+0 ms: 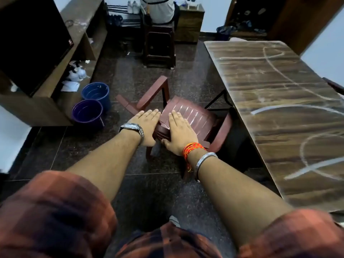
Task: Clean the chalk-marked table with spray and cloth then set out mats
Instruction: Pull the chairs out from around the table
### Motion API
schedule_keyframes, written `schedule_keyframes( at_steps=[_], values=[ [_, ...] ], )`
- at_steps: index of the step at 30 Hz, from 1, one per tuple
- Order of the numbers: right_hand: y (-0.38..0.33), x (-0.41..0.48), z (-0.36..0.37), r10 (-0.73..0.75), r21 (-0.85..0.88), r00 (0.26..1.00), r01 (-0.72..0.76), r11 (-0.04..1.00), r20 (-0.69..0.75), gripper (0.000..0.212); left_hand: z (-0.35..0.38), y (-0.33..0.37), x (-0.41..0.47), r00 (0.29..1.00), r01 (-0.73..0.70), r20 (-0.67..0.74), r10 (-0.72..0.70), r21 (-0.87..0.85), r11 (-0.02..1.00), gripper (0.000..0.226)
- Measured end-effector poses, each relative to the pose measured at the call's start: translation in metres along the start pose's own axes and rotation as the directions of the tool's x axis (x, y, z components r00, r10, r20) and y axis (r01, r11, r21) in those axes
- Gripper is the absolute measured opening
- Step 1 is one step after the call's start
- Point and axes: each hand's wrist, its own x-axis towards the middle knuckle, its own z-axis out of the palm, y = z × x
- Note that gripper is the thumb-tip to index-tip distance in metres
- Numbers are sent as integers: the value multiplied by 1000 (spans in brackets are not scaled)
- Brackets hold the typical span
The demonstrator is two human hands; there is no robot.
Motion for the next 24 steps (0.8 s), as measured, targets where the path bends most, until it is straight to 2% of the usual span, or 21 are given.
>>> schedule_keyframes(
  at_steps=[6,10,12,13,16,21,24],
  values=[
    [-18,25,12,25,-19,997,-24,1000,74,90,25,-22,14,999,-28,-23,29,32,999,88],
    [-17,39,22,158,-23,980,-156,987,120,86,31,-35,34,986,-118,-108,126,75,990,74],
    [-21,44,24,288,19,946,-294,956,147,78,29,-40,42,973,-183,-127,193,85,979,53],
    [-24,45,24,355,25,920,-364,931,163,66,26,-44,44,968,-206,-123,217,93,974,42],
    [-38,47,18,488,-63,856,-485,872,168,33,23,-51,50,954,-267,-109,280,122,956,32],
    [-57,50,22,608,-104,788,-600,793,93,32,25,-62,64,914,-381,-63,400,201,903,21],
    [-66,50,25,648,-111,756,-639,761,89,33,21,-68,70,866,-484,4,501,264,834,25]
  ],
)
